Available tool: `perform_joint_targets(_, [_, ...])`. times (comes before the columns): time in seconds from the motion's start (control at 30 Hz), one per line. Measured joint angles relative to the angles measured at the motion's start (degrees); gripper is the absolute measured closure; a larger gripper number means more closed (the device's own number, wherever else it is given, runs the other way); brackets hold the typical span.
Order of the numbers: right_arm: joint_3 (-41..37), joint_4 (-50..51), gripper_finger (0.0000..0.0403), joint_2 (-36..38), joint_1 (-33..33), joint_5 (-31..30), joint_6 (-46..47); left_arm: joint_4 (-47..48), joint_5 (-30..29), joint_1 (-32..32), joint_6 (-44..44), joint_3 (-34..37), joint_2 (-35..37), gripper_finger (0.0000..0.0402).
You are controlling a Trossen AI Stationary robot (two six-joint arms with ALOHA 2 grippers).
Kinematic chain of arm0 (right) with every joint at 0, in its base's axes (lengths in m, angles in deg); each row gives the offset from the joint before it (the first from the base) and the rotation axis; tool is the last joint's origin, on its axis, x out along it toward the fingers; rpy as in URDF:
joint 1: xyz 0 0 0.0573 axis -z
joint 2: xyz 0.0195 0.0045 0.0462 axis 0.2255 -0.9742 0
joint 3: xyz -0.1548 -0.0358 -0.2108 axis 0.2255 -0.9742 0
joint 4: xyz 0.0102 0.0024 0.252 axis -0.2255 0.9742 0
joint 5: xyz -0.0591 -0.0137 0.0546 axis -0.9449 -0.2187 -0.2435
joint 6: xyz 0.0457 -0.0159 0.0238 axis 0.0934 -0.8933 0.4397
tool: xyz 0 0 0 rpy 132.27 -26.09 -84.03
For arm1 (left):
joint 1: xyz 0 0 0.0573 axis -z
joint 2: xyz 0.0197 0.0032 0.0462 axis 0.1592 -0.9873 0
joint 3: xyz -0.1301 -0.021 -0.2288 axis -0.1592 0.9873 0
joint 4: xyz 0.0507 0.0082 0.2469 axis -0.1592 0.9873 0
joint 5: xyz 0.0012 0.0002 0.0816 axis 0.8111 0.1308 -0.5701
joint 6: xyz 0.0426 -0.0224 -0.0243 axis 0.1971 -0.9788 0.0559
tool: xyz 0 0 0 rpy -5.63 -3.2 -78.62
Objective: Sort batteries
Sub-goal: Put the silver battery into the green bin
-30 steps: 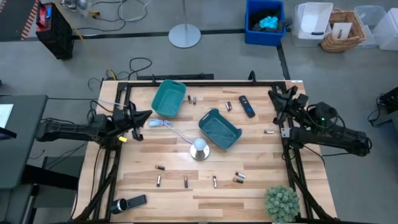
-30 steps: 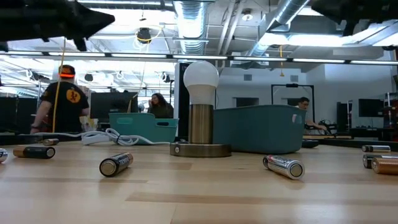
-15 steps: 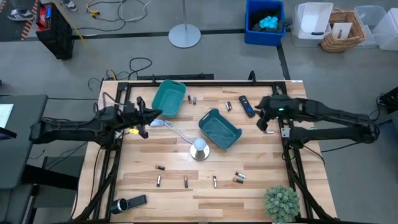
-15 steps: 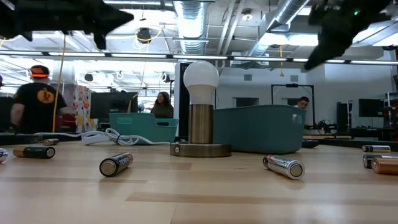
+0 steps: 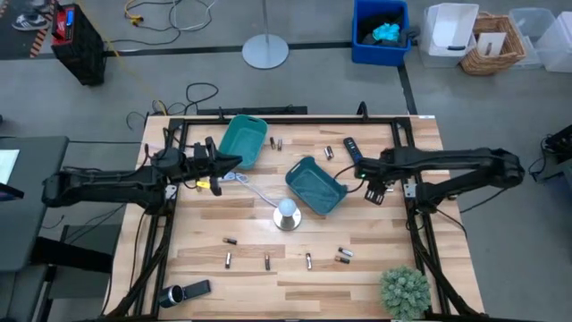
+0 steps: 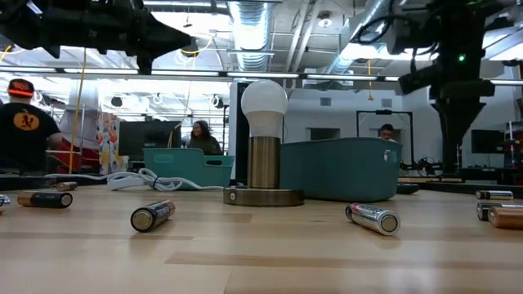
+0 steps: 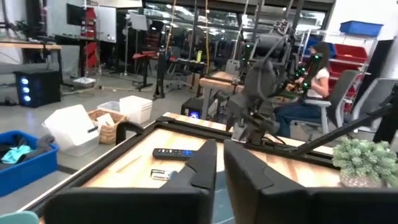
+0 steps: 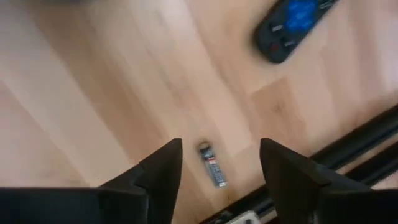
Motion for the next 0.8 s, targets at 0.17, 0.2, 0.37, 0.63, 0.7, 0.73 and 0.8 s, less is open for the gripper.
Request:
perform_joint_targets(0.17, [-2.33, 0.14, 0.0157, -4.15, 0.69, 0.91, -0.07, 1.39, 2.34, -0.82, 1.71, 0.00, 0.54, 0.0320])
perform_joint_targets(0.2, [-2.86, 0.14, 0.0157, -4.78, 1.00, 0.92, -0.08, 1.47, 3.09, -0.90, 2.19, 0.02, 0.57, 0.0312])
perform_joint_targets(0.37, [-4.40, -0.07, 0.0156, -7.58, 3.11, 1.07, -0.99, 1.66, 3.48, -0.90, 3.83, 0.02, 0.56, 0.0291])
perform_joint_targets(0.63, [-4.40, -0.19, 0.0156, -14.27, 3.79, 1.59, -1.44, 1.53, 3.56, -0.90, 4.16, 0.02, 0.55, 0.0290])
perform_joint_targets(0.7, [-4.40, -0.30, 0.0156, -16.30, 3.79, 2.29, -1.92, 1.53, 3.56, -0.90, 4.30, 0.02, 0.55, 0.0290])
perform_joint_targets(0.73, [-4.40, -0.35, 0.0156, -17.32, 3.79, 2.51, -2.06, 1.55, 3.56, -0.90, 4.28, 0.02, 0.55, 0.0290])
perform_joint_targets(0.8, [-4.40, -0.42, 0.0156, -19.05, 3.79, 2.55, -2.09, 1.55, 3.56, -0.90, 4.28, 0.02, 0.55, 0.0290])
